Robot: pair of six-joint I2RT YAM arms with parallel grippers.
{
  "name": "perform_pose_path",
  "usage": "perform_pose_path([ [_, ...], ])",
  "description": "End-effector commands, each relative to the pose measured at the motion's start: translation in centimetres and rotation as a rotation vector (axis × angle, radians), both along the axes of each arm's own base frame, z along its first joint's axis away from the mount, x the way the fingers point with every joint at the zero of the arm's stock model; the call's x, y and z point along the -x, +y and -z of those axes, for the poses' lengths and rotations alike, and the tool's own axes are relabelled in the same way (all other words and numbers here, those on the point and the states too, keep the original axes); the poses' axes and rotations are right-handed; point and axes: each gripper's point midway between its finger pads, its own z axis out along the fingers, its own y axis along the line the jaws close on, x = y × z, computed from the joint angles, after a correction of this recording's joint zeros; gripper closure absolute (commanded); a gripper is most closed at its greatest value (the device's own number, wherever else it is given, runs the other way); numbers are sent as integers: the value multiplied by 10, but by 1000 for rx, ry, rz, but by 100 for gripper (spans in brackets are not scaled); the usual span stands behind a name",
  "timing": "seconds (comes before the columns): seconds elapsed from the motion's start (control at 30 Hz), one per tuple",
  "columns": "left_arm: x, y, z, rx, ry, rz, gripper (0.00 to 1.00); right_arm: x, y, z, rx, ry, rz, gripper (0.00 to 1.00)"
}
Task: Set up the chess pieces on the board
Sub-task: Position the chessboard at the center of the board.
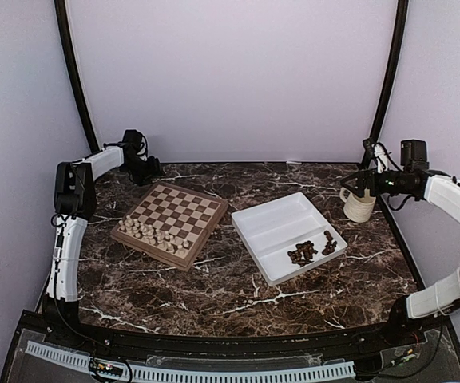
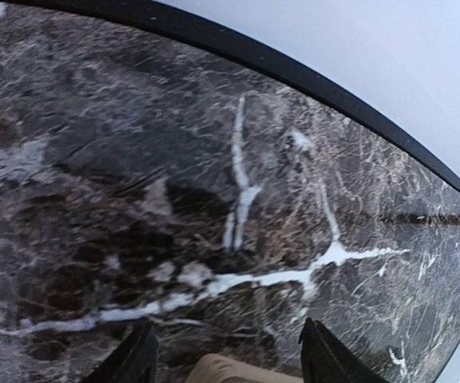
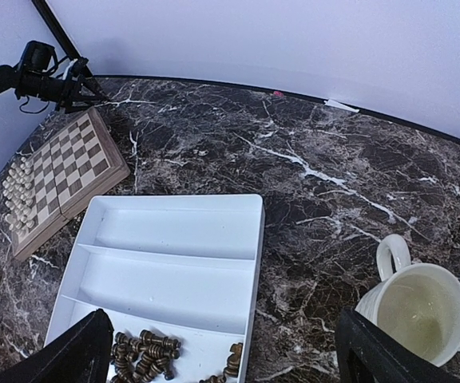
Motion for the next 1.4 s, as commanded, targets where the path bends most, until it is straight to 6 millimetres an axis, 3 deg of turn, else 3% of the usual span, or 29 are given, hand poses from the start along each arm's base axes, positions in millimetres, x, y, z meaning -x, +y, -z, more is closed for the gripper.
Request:
perform_pose_path([
  [0.0, -8, -24, 0, 38, -7, 31, 40, -3, 2, 3, 5, -21, -11, 1],
  [0.27, 15, -64, 7, 40, 33, 182, 53, -6, 2, 9, 6, -6, -13, 2],
  [0.53, 64, -106, 11, 60, 74, 369, 60, -8, 4, 11, -9, 3, -26, 2],
  [0.9, 94, -116, 5, 83, 87, 495, 65, -2, 12, 14, 3, 9, -70, 4],
  [1.07, 102, -116, 5, 73, 82, 514, 65, 15, 44, 43, 255, 24, -259, 15],
  [1.17, 100, -111, 4, 35, 71, 516, 63, 14, 55, 65, 414, 16, -335, 23],
  [1.37, 105, -108, 5, 28, 90, 512, 63, -3, 108, 86, 450, 39, -454, 51],
])
